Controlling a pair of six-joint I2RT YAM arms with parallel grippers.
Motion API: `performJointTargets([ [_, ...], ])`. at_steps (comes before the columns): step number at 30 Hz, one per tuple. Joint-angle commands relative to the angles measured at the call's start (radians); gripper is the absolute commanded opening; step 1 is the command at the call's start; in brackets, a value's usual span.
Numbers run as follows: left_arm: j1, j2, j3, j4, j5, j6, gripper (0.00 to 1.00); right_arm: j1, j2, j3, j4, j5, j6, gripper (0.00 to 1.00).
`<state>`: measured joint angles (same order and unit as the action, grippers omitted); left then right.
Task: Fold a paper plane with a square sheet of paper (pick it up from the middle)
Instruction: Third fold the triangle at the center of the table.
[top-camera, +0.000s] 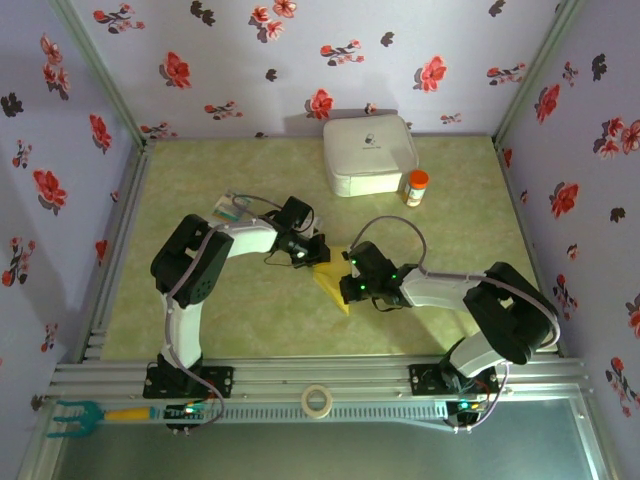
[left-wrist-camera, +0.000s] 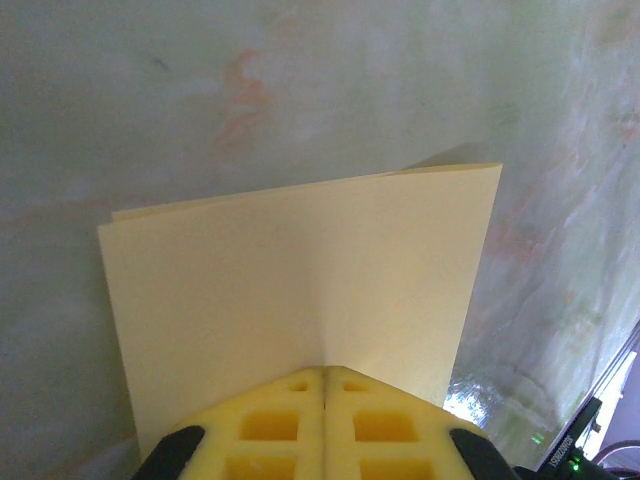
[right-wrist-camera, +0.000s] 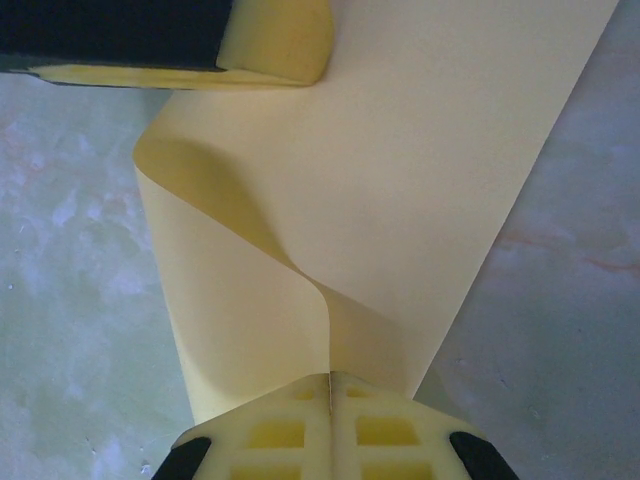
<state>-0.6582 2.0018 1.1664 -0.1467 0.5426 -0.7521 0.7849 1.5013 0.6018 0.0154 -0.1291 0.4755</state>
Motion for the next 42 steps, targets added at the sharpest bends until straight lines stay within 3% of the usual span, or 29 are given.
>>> performJointTargets([
  [1,0.000,0.017,-0.011,-0.048,-0.013,0.016,0.01,-0.009,0.018,0.030,-0.022,0.020,0.012,0.02],
  [42,0.000,0.008,-0.010,-0.048,-0.013,0.016,0.01,-0.010,0.049,0.029,-0.058,0.025,0.014,0.02],
])
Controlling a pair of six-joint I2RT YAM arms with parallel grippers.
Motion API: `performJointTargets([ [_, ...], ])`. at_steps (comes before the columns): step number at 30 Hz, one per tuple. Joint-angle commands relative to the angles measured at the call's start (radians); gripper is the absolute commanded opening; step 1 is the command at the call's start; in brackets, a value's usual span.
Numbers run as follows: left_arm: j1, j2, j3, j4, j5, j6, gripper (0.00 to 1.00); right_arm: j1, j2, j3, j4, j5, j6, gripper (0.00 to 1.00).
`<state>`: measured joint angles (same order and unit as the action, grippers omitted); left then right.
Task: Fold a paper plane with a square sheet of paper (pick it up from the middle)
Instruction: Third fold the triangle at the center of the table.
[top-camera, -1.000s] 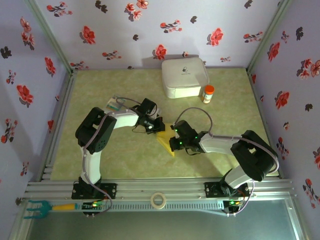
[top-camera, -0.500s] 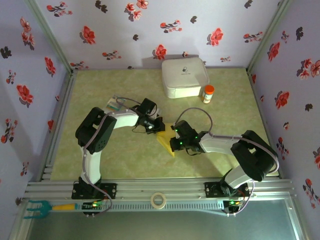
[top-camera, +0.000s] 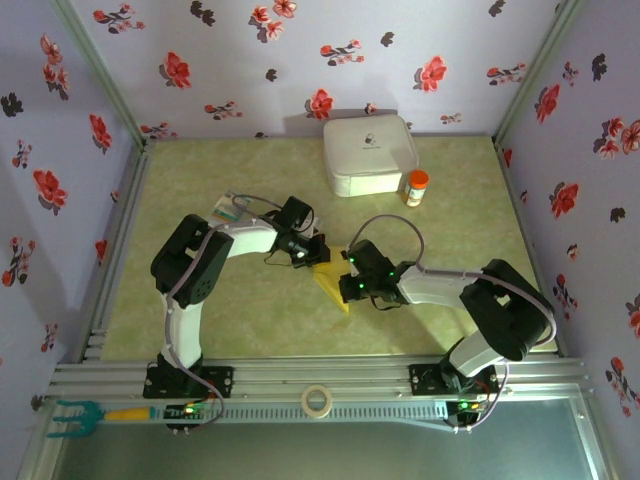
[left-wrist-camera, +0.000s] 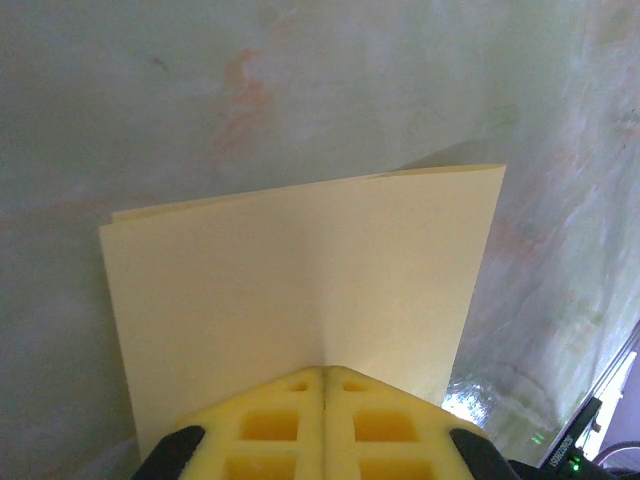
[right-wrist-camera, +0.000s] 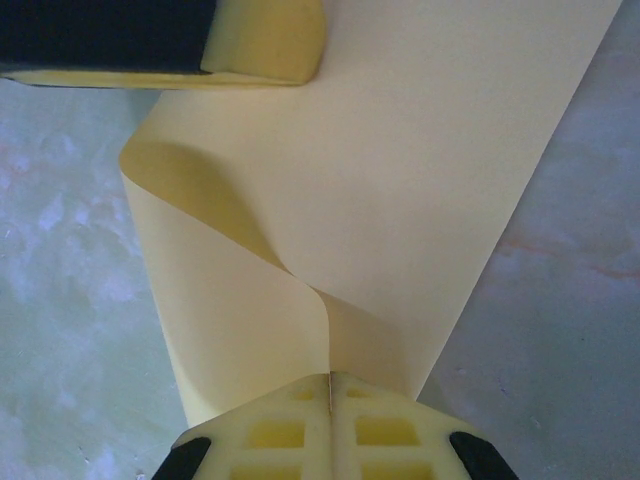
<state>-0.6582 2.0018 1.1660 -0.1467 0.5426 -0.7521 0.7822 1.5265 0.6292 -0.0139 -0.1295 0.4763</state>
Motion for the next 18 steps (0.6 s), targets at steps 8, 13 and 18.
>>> performJointTargets([
  [8,0.000,-0.018,0.033,-0.077,-0.012,0.046,0.03,-0.008,0.019,-0.004,-0.028,0.028,0.012,0.02],
  [13,0.006,-0.052,0.077,-0.119,-0.019,0.079,0.12,-0.009,0.020,-0.003,-0.026,0.028,0.013,0.02],
  [18,0.008,-0.149,0.049,-0.110,-0.079,0.069,0.21,-0.008,0.019,-0.004,-0.026,0.030,0.013,0.02],
])
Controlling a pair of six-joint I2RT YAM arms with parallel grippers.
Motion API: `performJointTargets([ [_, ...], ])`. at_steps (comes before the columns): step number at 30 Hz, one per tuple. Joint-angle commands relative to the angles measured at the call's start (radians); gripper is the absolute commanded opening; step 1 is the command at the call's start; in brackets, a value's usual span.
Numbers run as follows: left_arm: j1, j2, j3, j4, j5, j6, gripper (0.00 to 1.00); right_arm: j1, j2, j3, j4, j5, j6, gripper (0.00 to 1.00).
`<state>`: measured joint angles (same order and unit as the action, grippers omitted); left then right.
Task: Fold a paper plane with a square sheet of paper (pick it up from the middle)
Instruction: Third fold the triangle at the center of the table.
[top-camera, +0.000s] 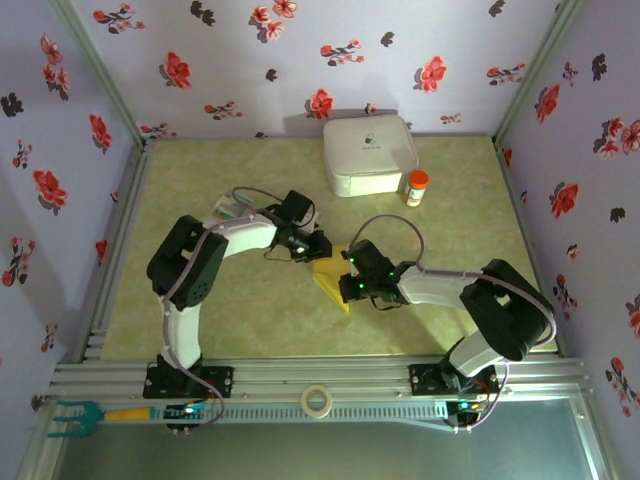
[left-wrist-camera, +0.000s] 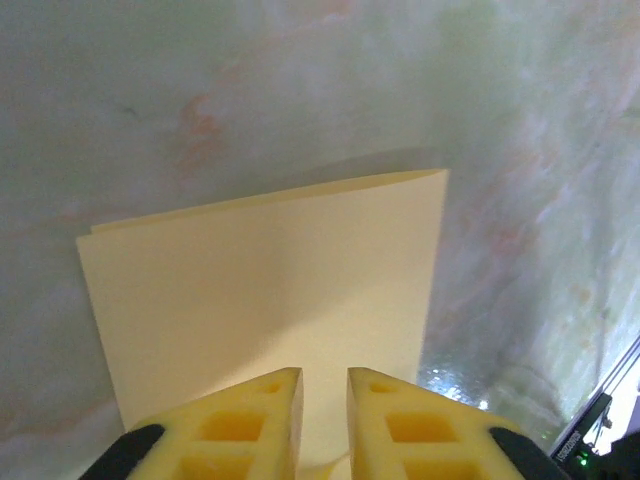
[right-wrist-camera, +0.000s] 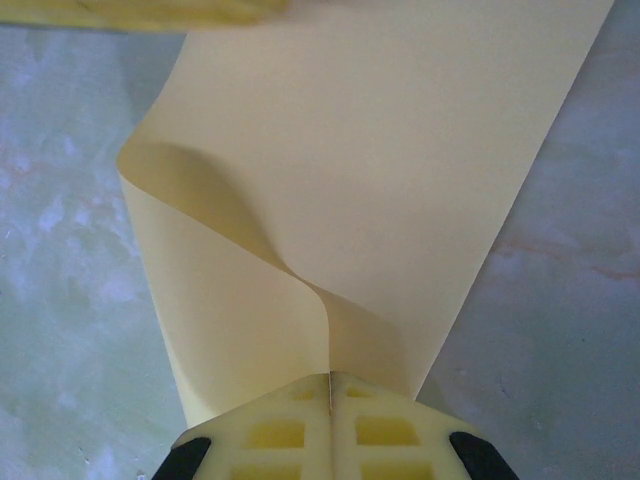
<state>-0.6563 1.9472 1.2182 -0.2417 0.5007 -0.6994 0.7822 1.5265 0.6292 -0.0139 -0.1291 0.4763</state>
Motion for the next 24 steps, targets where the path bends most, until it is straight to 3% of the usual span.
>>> performJointTargets([
  [1,0.007,-0.115,-0.023,-0.001,-0.040,0.009,0.21,-0.008,0.019,-0.004,-0.027,0.030,0.014,0.02],
  [11,-0.024,-0.251,-0.311,0.339,0.059,-0.209,0.01,-0.008,0.017,-0.006,-0.023,0.026,0.019,0.02],
  [24,-0.077,-0.177,-0.462,0.657,0.102,-0.397,0.00,-0.008,0.017,-0.011,-0.026,0.035,0.026,0.02],
])
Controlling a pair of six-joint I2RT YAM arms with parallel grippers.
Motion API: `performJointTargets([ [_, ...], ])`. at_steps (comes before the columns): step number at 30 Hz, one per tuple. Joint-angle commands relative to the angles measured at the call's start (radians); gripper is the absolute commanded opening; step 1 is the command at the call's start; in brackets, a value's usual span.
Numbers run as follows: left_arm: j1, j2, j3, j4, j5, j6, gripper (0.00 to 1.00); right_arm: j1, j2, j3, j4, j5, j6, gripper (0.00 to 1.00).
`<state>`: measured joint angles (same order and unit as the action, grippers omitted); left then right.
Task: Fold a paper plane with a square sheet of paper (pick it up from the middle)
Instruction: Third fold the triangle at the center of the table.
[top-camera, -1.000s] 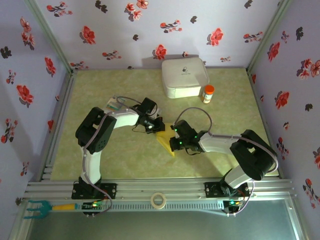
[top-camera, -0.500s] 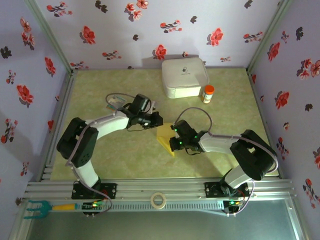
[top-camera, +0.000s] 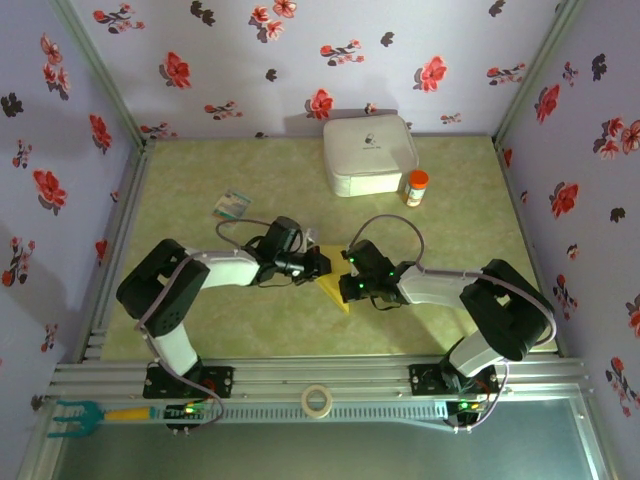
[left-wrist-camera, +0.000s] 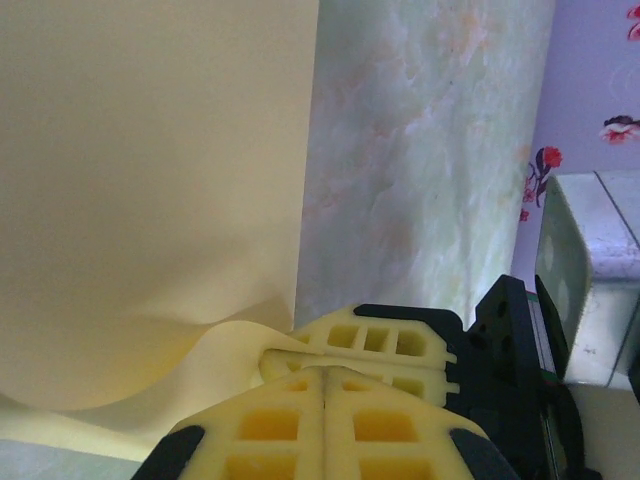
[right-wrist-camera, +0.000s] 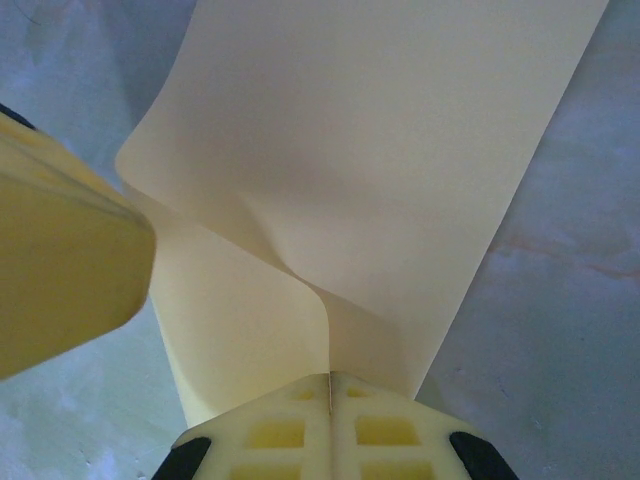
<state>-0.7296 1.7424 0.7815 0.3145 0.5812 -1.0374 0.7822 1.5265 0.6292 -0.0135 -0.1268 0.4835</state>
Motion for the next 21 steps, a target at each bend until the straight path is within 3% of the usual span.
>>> performJointTargets([
  [1,-0.005,0.033,-0.032,0.107,0.022,-0.064,0.00,-0.008,0.018,-0.010,-0.026,0.033,0.021,0.02],
  [21,-0.006,0.065,-0.032,0.048,-0.003,-0.046,0.00,-0.008,0.022,-0.005,-0.039,0.038,0.023,0.02],
])
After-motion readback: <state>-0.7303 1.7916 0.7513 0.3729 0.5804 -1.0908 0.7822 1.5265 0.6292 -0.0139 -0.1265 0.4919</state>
